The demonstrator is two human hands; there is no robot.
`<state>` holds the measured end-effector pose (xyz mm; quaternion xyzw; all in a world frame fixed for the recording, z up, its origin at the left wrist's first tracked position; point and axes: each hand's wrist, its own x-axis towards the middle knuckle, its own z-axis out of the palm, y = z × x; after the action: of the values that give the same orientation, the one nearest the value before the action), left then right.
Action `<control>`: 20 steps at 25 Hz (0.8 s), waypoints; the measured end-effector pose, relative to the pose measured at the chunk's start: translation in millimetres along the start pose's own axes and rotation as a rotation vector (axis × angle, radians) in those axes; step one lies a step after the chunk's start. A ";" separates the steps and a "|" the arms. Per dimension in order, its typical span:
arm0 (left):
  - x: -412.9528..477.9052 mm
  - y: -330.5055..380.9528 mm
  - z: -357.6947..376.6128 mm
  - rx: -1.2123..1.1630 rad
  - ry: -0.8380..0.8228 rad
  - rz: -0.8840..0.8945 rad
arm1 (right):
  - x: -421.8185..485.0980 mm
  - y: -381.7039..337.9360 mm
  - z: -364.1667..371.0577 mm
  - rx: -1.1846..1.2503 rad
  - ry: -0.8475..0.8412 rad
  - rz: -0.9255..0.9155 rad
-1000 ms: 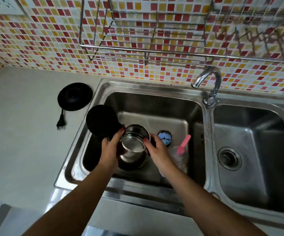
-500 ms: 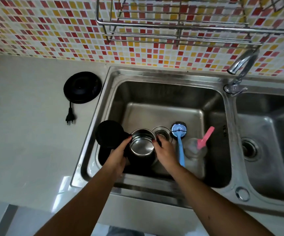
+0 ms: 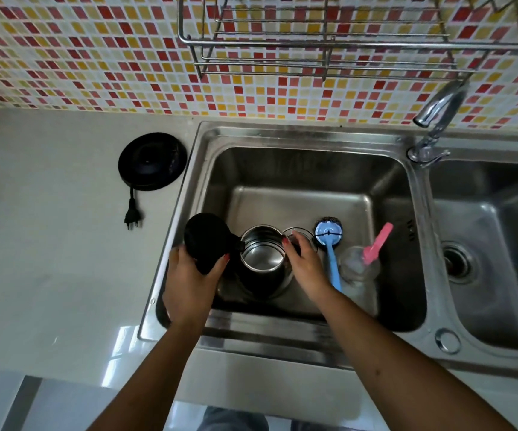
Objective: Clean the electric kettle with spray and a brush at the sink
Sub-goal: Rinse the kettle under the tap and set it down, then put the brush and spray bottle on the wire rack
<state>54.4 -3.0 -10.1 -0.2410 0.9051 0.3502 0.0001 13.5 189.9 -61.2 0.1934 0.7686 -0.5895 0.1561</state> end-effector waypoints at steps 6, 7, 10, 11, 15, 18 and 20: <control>-6.3 14.7 20.9 0.231 -0.111 0.629 | -9.7 4.5 -10.0 0.682 -0.014 0.277; -4.8 12.6 28.7 0.321 -0.154 0.699 | -12.0 4.6 -13.3 0.716 -0.031 0.273; -0.4 5.2 41.8 0.505 -0.252 0.827 | -22.0 4.0 -25.3 0.686 -0.012 0.245; 0.2 3.7 42.9 0.512 -0.247 0.828 | -21.9 7.7 -30.9 0.668 0.030 0.184; -26.0 31.6 59.1 0.291 -0.154 0.907 | -29.7 21.8 -83.0 0.232 0.513 -0.155; -53.3 68.8 110.1 0.127 -0.394 0.936 | -29.8 32.0 -124.8 0.072 0.741 -0.212; -58.1 81.9 156.2 0.175 -0.570 0.751 | -17.8 50.5 -138.9 0.008 0.650 -0.169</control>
<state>43.7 173.7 -66.2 0.2093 0.9196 0.3005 0.1422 51.7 333.8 -60.0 0.3074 0.7891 -0.5109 -0.1475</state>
